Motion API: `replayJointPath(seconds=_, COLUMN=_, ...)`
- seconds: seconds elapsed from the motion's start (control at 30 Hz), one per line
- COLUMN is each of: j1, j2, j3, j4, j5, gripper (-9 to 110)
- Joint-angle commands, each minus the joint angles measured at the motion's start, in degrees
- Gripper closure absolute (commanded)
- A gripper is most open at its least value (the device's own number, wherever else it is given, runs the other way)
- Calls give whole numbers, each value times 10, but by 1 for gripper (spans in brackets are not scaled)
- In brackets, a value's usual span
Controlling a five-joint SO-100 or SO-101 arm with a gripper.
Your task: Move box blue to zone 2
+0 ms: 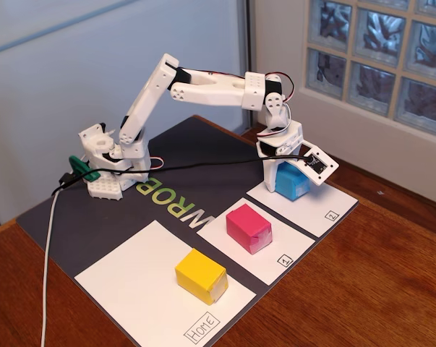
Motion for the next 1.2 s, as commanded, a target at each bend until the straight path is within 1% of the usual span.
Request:
replayJointPath(seconds=0.0, j1=4, j2=5, j3=-17, j4=3, j5=-17, gripper=80)
replayJointPath(seconds=0.13, j1=6, j2=5, j3=-20, j4=3, j5=-21, gripper=72)
replayJointPath(seconds=0.23, j1=8, j2=5, j3=-20, j4=3, j5=-21, gripper=69)
replayJointPath(seconds=0.8, j1=19, j2=23, j3=-30, j4=11, j5=-27, gripper=68)
replayJointPath(seconds=1.17, j1=25, j2=55, j3=-59, j4=50, j5=-36, gripper=69)
